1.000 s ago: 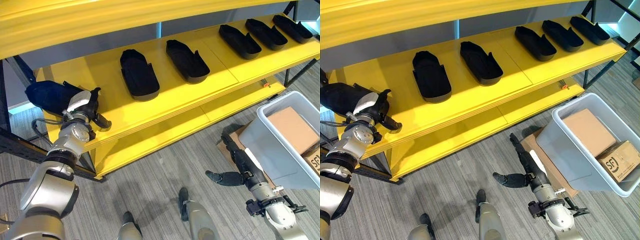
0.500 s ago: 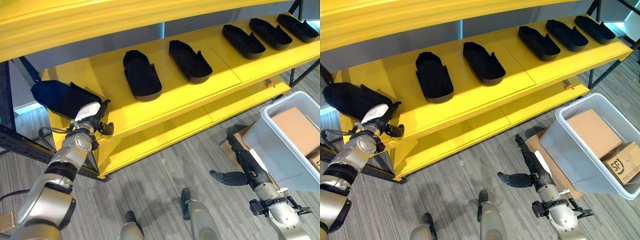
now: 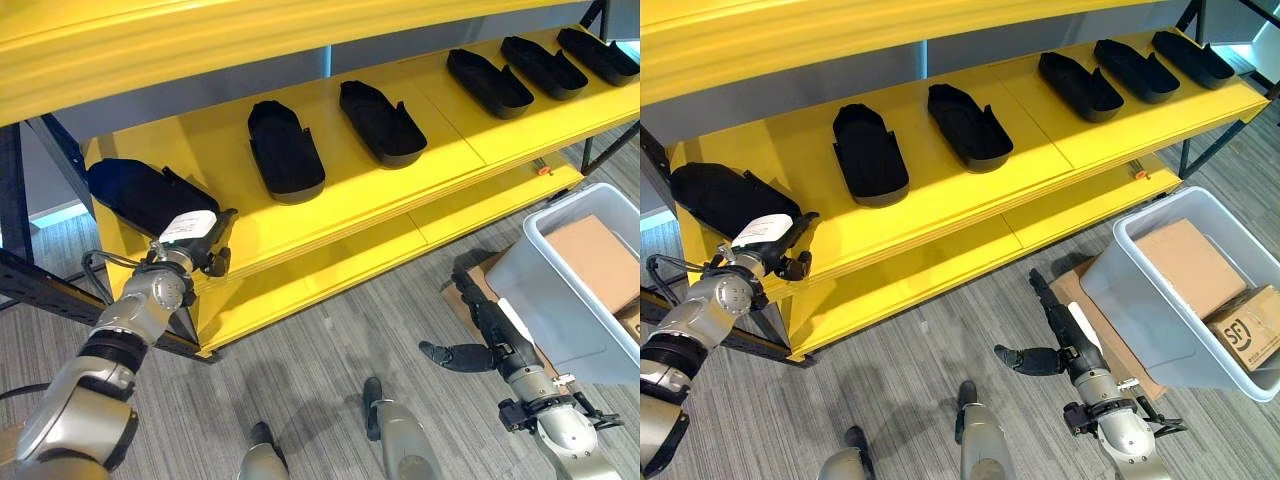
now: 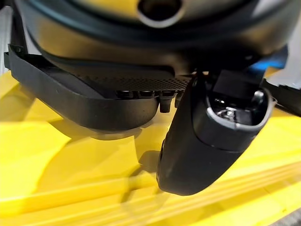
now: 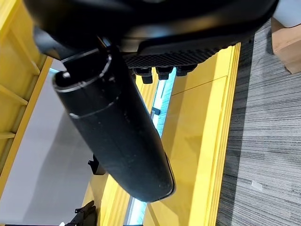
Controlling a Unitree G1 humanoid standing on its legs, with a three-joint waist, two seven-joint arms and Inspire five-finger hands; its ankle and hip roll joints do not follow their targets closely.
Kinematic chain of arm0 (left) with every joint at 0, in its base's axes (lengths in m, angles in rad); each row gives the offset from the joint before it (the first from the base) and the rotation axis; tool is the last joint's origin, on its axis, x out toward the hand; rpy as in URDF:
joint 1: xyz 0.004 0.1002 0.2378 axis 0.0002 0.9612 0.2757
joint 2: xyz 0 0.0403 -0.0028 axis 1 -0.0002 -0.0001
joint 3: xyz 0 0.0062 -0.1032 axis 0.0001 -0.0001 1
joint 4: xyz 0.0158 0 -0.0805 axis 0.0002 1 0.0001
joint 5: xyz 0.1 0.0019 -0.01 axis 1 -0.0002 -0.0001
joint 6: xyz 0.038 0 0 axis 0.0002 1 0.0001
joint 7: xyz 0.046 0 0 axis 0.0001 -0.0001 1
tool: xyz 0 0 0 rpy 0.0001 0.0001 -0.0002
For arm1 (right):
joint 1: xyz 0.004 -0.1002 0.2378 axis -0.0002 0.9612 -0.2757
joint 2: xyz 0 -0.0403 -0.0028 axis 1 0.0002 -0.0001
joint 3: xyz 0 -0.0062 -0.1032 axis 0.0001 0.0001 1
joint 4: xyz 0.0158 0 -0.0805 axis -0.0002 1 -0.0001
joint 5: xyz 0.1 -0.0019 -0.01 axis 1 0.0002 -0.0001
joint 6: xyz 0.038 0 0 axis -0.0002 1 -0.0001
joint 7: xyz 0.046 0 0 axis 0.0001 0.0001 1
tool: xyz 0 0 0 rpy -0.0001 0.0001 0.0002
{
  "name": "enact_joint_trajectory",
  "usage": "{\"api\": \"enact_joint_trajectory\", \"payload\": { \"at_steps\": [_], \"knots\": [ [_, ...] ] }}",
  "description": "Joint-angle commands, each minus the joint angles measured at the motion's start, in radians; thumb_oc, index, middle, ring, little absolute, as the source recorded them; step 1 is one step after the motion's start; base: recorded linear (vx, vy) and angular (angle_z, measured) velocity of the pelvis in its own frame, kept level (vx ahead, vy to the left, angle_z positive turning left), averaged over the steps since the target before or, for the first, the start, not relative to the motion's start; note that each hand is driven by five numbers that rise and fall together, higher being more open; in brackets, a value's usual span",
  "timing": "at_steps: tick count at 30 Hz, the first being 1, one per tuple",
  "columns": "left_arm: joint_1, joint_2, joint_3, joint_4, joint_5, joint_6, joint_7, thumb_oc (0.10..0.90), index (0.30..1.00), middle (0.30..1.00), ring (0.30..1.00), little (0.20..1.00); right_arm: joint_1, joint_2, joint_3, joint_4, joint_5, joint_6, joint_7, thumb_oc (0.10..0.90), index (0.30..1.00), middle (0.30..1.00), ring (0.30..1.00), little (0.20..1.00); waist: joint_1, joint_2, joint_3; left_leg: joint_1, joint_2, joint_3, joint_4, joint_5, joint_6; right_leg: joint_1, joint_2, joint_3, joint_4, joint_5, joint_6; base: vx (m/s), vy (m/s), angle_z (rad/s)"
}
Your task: Move parts from the plastic box to the shelf.
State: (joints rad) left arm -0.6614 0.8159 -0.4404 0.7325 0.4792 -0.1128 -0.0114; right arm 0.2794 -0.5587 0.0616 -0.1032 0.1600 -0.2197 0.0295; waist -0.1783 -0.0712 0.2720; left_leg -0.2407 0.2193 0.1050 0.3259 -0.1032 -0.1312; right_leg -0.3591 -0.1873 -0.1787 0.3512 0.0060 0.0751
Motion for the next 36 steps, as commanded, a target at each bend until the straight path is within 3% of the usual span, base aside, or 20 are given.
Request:
{"api": "enact_joint_trajectory", "payload": {
  "at_steps": [1,27,36],
  "knots": [
    [0.082,0.062,-0.016,-0.056,0.037,-0.038,-0.043,0.900,1.000,1.000,1.000,1.000,-0.028,-0.010,-0.104,-0.075,0.004,-0.084,-0.007,0.900,1.000,1.000,1.000,1.000,0.009,-0.013,-0.046,0.023,-0.012,-0.001,0.044,-0.066,0.032,0.048,-0.012,0.084,-0.032,0.010,0.070,0.00,0.000,0.00],
    [0.258,0.258,0.126,-0.225,0.038,-0.094,-0.075,0.900,1.000,1.000,1.000,1.000,-0.031,-0.003,-0.130,-0.072,0.005,-0.092,0.019,0.900,1.000,1.000,1.000,1.000,0.027,0.001,-0.048,0.025,-0.020,-0.005,0.039,-0.067,0.037,0.056,-0.020,0.078,-0.039,0.013,0.073,0.00,0.000,0.00],
    [0.237,0.237,0.219,-0.250,-0.022,-0.079,0.009,0.900,1.000,1.000,1.000,1.000,-0.034,0.002,-0.134,-0.068,-0.003,-0.100,0.012,0.900,1.000,1.000,1.000,1.000,0.030,0.002,-0.049,0.026,-0.022,-0.008,0.040,-0.067,0.039,0.057,-0.024,0.076,-0.035,0.009,0.073,0.00,0.000,0.00]
  ]
}}
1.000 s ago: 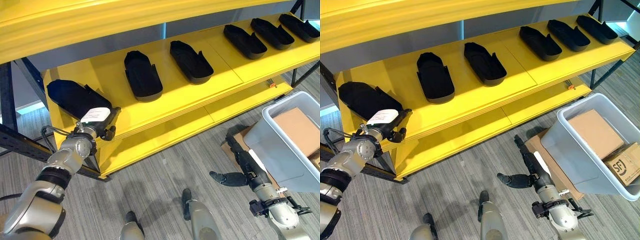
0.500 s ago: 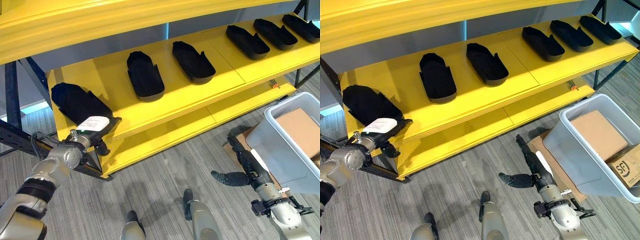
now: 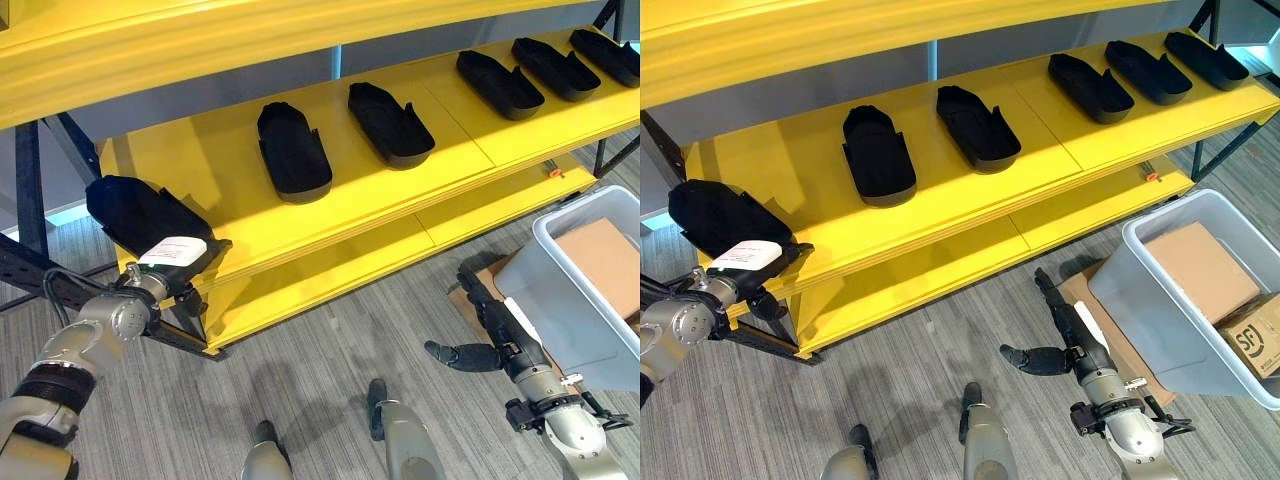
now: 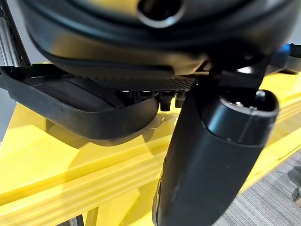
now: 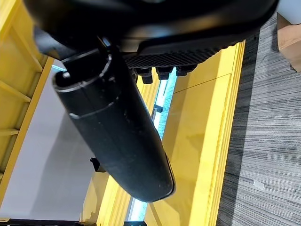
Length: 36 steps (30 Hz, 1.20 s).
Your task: Move parts from the plastic box to the shelf.
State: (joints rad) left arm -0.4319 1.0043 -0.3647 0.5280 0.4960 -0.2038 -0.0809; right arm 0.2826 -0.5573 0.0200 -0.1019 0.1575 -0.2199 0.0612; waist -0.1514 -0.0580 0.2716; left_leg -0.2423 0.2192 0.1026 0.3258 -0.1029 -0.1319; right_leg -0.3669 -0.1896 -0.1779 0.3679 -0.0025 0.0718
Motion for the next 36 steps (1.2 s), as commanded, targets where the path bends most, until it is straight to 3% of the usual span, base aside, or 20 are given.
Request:
{"api": "enact_joint_trajectory", "payload": {
  "at_steps": [1,9,26,30,33,35,36],
  "knots": [
    [0.005,0.045,0.158,-0.061,-0.053,0.015,0.087,0.900,1.000,1.000,1.000,1.000,-0.036,0.001,-0.096,-0.071,-0.002,-0.101,-0.021,0.900,1.000,1.000,1.000,1.000,0.004,-0.011,-0.049,0.029,-0.023,-0.006,0.039,-0.067,0.040,0.066,-0.021,0.076,-0.053,0.018,0.076,0.00,0.000,0.00],
    [0.039,0.055,0.261,-0.242,-0.154,-0.041,0.123,0.900,1.000,1.000,1.000,1.000,-0.034,0.014,-0.119,-0.076,-0.003,-0.116,-0.030,0.900,1.000,1.000,1.000,1.000,0.007,-0.012,-0.055,0.029,-0.027,-0.009,0.032,-0.060,0.040,0.071,-0.021,0.074,-0.063,0.024,0.073,0.00,0.004,0.02],
    [0.150,0.070,0.402,-0.482,-0.150,-0.073,0.157,0.900,1.000,1.000,1.000,1.000,-0.047,0.004,-0.129,-0.086,-0.014,-0.117,-0.036,0.900,1.000,1.000,1.000,1.000,0.015,-0.008,-0.056,0.027,-0.028,-0.014,0.033,-0.059,0.039,0.069,-0.022,0.073,-0.061,0.024,0.073,0.00,0.000,0.01],
    [0.156,0.015,0.417,-0.464,-0.191,-0.066,0.169,0.900,1.000,1.000,1.000,1.000,-0.054,0.005,-0.125,-0.086,-0.016,-0.114,-0.036,0.900,1.000,1.000,1.000,1.000,0.016,-0.007,-0.054,0.030,-0.027,-0.014,0.035,-0.061,0.039,0.073,-0.022,0.074,-0.061,0.023,0.071,0.00,0.000,0.00],
    [0.140,-0.147,0.436,-0.377,-0.382,-0.046,0.212,0.900,1.000,1.000,1.000,1.000,-0.065,0.015,-0.115,-0.088,-0.013,-0.109,-0.042,0.900,1.000,1.000,1.000,1.000,0.014,-0.007,-0.054,0.033,-0.024,-0.013,0.039,-0.066,0.040,0.076,-0.020,0.075,-0.058,0.018,0.069,0.00,0.000,0.00],
    [0.139,-0.147,0.436,-0.376,-0.383,-0.046,0.211,0.900,1.000,1.000,1.000,1.000,-0.066,0.015,-0.115,-0.088,-0.013,-0.109,-0.042,0.900,1.000,1.000,1.000,1.000,0.012,-0.009,-0.057,0.029,-0.027,-0.014,0.034,-0.058,0.041,0.072,-0.022,0.075,-0.063,0.025,0.068,0.00,0.000,0.00],
    [0.139,-0.188,0.437,-0.359,-0.441,-0.041,0.224,0.900,1.000,1.000,1.000,1.000,-0.070,0.018,-0.112,-0.089,-0.014,-0.107,-0.044,0.900,1.000,1.000,1.000,1.000,0.012,-0.008,-0.056,0.033,-0.025,-0.013,0.037,-0.065,0.041,0.076,-0.020,0.075,-0.060,0.020,0.068,0.00,0.000,0.00]
  ]
}}
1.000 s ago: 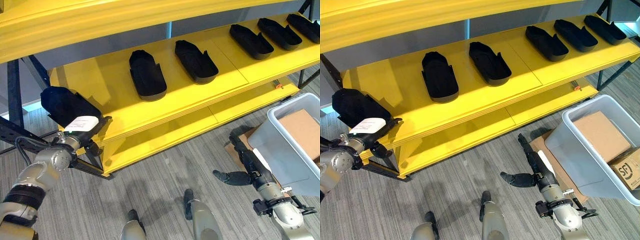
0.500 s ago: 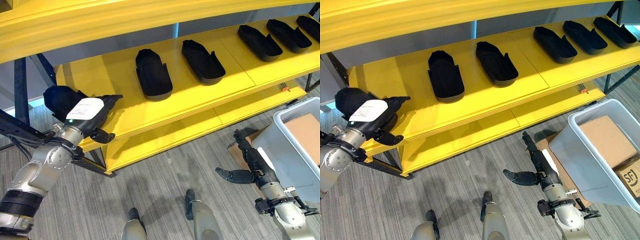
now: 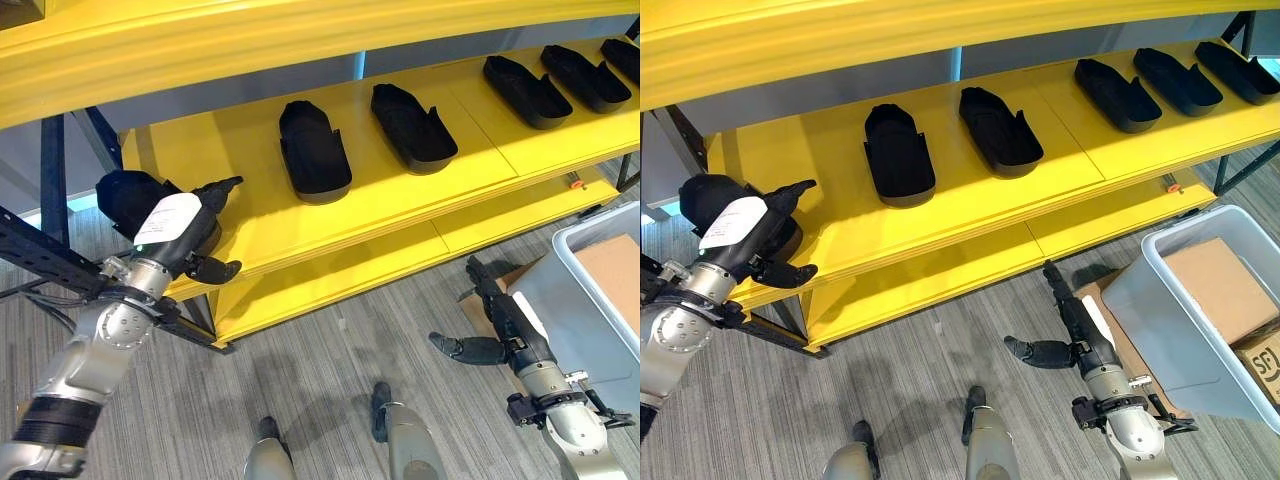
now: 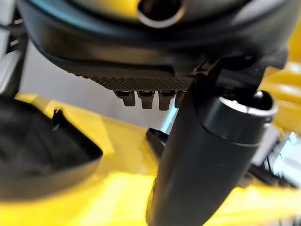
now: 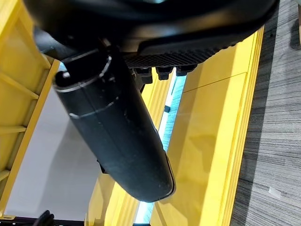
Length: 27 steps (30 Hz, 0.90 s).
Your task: Move parts from the plastic box to the shelf.
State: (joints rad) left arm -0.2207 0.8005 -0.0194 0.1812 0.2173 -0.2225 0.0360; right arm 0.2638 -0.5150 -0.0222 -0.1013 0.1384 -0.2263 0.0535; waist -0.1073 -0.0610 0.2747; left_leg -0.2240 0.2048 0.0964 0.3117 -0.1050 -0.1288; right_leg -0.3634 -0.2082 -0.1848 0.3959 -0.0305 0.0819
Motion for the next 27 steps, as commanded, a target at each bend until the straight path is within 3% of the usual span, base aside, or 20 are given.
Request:
{"api": "enact_joint_trajectory", "payload": {
  "at_steps": [1,3,15,27],
  "knots": [
    [-0.078,-0.006,0.093,-0.008,-0.183,-0.017,0.114,0.900,1.000,1.000,1.000,1.000,-0.054,-0.023,-0.067,-0.088,0.005,-0.099,-0.040,0.900,1.000,1.000,1.000,1.000,-0.033,-0.006,-0.061,0.012,-0.011,-0.007,0.048,-0.056,0.039,0.070,-0.002,0.083,-0.092,0.054,0.057,0.00,0.000,0.00],
    [-0.099,-0.125,0.064,0.037,-0.356,-0.024,0.141,0.900,1.000,1.000,1.000,1.000,-0.070,-0.020,-0.043,-0.084,-0.004,-0.090,-0.057,0.900,1.000,1.000,1.000,1.000,-0.036,-0.007,-0.061,0.015,-0.007,-0.006,0.052,-0.061,0.039,0.075,0.000,0.083,-0.087,0.048,0.056,0.00,0.000,0.00],
    [-0.222,-0.304,-0.030,0.048,-0.641,-0.061,0.243,0.900,1.000,1.000,1.000,1.000,-0.122,-0.044,0.032,-0.078,-0.031,-0.076,-0.122,0.900,1.000,1.000,1.000,1.000,-0.050,-0.021,-0.071,0.019,-0.009,-0.007,0.042,-0.050,0.039,0.078,0.003,0.083,-0.092,0.055,0.056,0.00,0.000,0.00],
    [-0.282,-0.341,-0.029,0.016,-0.570,-0.073,0.380,0.900,1.000,1.000,1.000,1.000,-0.144,-0.075,0.066,-0.080,-0.041,-0.085,-0.158,0.900,1.000,1.000,1.000,1.000,-0.057,-0.030,-0.078,0.028,-0.008,0.000,0.032,-0.047,0.036,0.082,0.007,0.090,-0.099,0.055,0.058,0.00,0.001,-0.01]
  ]
}}
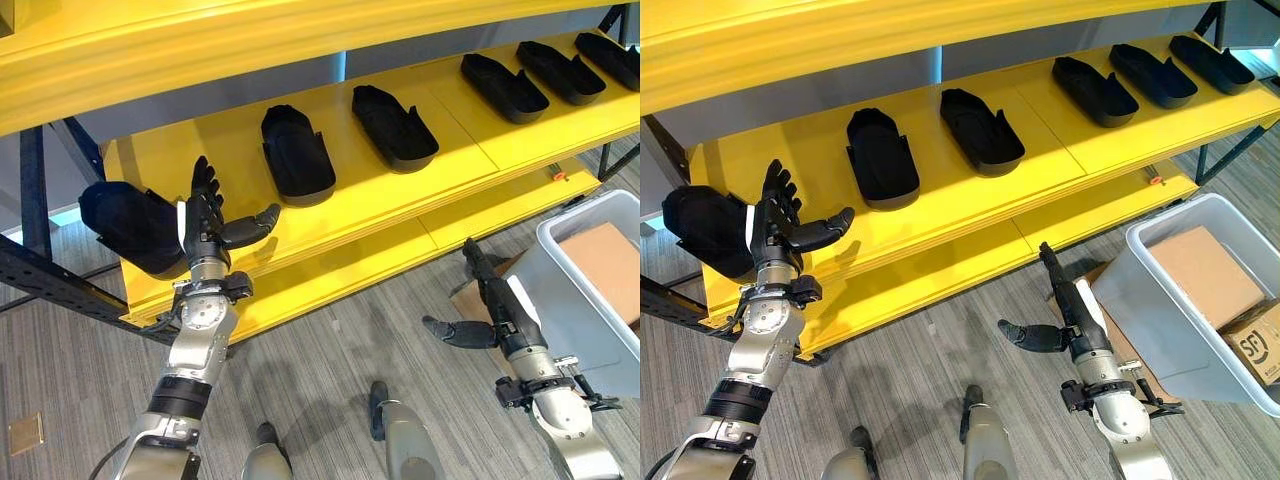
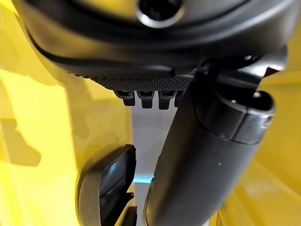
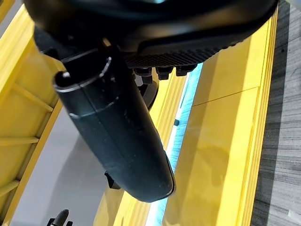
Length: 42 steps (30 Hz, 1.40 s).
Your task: Move parts from the plastic box to the shelf.
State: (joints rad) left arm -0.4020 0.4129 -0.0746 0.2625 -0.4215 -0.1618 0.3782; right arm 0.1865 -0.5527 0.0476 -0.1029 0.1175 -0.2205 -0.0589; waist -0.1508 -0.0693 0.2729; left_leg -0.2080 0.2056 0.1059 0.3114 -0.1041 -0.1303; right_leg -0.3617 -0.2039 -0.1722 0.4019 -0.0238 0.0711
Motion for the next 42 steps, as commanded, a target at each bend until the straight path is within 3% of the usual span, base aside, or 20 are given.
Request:
{"api": "enact_joint_trajectory", "payload": {
  "at_steps": [1,13,18,29,42],
  "knots": [
    [-0.101,0.047,0.028,-0.069,0.078,-0.133,0.041,0.900,1.000,1.000,1.000,1.000,-0.067,-0.038,-0.004,-0.077,-0.019,-0.092,-0.045,0.900,1.000,1.000,1.000,1.000,-0.013,-0.022,-0.076,0.012,-0.008,-0.010,0.033,-0.047,0.038,0.080,0.003,0.076,-0.106,0.049,0.069,0.00,0.000,0.00],
    [-0.093,0.034,0.072,-0.078,0.138,-0.140,0.140,0.900,1.000,1.000,1.000,1.000,-0.080,-0.043,0.014,-0.072,-0.016,-0.100,-0.051,0.900,1.000,1.000,1.000,1.000,-0.010,-0.023,-0.081,0.020,-0.009,-0.011,0.021,-0.044,0.036,0.086,0.003,0.074,-0.108,0.048,0.070,0.00,0.000,0.00],
    [-0.131,0.032,0.102,-0.058,0.226,-0.124,0.245,0.900,1.000,1.000,1.000,1.000,-0.084,-0.056,0.029,-0.080,-0.007,-0.109,-0.060,0.900,1.000,1.000,1.000,1.000,-0.013,-0.029,-0.088,0.022,-0.006,-0.009,0.018,-0.045,0.033,0.087,0.005,0.072,-0.107,0.046,0.071,0.00,0.000,0.00],
    [-0.196,0.068,0.128,0.001,0.336,-0.084,0.353,0.900,1.000,1.000,1.000,1.000,-0.086,-0.073,0.038,-0.089,0.000,-0.120,-0.060,0.900,1.000,1.000,1.000,1.000,-0.022,-0.031,-0.095,0.018,-0.002,-0.007,0.016,-0.041,0.029,0.081,0.010,0.071,-0.105,0.043,0.074,0.00,0.000,0.00],
    [-0.254,0.095,0.171,0.158,0.318,-0.044,0.421,0.900,1.000,1.000,1.000,1.000,-0.090,-0.097,0.057,-0.105,0.010,-0.121,-0.062,0.900,1.000,1.000,1.000,1.000,-0.028,-0.043,-0.092,-0.004,0.000,-0.009,0.031,-0.044,0.027,0.064,0.015,0.074,-0.103,0.044,0.075,0.00,0.000,0.00]
  ]
}}
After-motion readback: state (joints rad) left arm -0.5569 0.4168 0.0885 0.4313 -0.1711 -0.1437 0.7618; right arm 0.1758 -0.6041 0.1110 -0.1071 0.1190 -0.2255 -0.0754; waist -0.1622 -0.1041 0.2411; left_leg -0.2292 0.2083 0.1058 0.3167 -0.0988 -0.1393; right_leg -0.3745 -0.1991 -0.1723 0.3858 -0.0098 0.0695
